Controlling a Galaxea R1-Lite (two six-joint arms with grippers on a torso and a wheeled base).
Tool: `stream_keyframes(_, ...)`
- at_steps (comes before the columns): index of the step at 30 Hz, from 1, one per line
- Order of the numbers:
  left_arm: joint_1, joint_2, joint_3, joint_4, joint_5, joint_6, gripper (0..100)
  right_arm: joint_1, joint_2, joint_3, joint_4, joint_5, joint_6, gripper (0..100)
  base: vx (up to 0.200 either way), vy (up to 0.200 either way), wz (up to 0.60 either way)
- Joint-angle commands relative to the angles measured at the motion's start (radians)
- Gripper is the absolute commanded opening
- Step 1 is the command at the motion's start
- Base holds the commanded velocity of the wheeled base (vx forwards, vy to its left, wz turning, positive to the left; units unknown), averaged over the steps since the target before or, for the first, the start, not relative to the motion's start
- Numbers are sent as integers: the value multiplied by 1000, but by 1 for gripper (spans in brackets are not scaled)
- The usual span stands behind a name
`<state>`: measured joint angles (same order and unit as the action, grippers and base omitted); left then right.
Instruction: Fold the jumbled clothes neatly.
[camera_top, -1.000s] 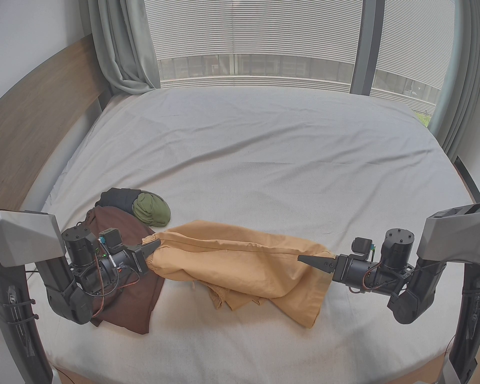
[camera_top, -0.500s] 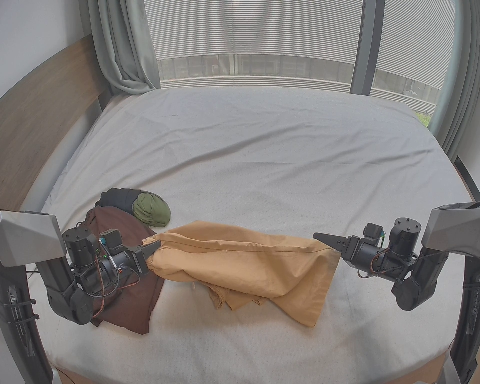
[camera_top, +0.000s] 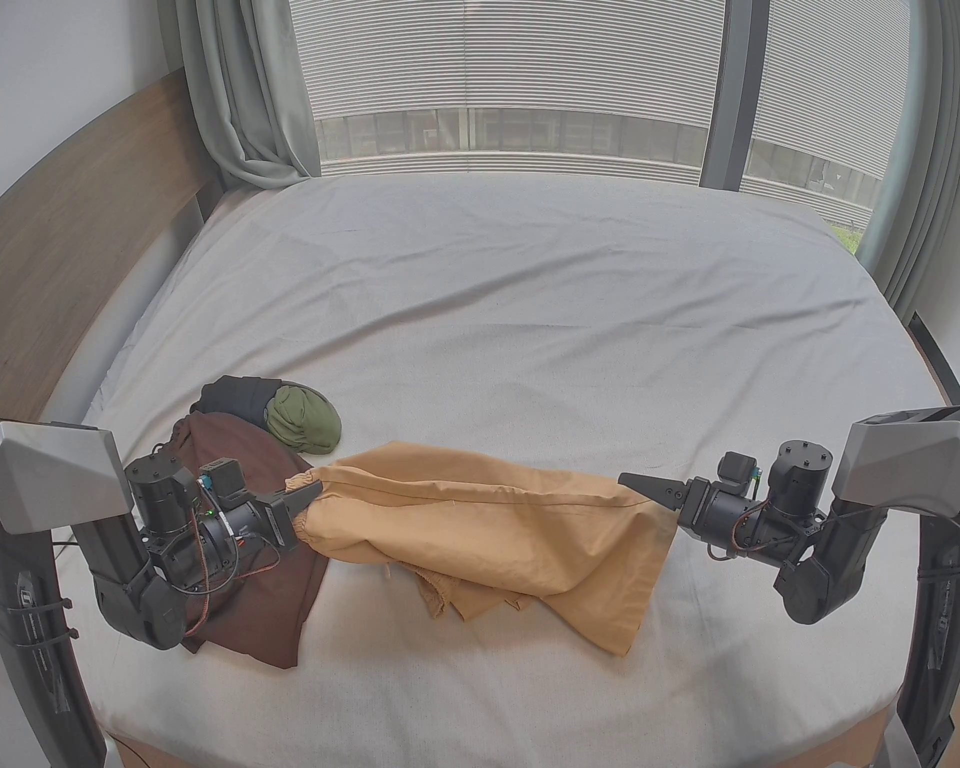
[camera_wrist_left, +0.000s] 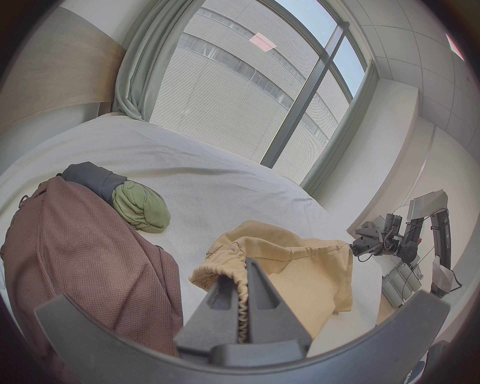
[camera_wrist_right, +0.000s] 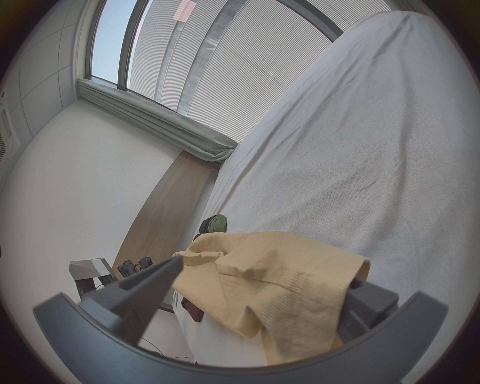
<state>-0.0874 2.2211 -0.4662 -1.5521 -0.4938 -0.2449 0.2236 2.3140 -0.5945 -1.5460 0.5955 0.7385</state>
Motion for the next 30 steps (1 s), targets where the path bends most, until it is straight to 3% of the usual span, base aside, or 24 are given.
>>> stream_keyframes(1, 0, 0, 0, 0, 0, -1, 0, 2, 5, -1, 0, 0, -1, 0, 0, 0, 0)
stream_keyframes(15, -14, -24, -42, 0, 3, -27, 0, -3, -81, 53, 0, 1, -34, 0, 0, 0, 0)
stream_keyframes(26, -46, -198, -108, 1, -2, -209, 0, 36, -255, 140, 1, 1, -88, 0, 0, 0, 0)
stream_keyframes(30, -44, -215, -123, 1, -3, -231, 0, 39, -272, 145, 1, -2, -93, 0, 0, 0, 0)
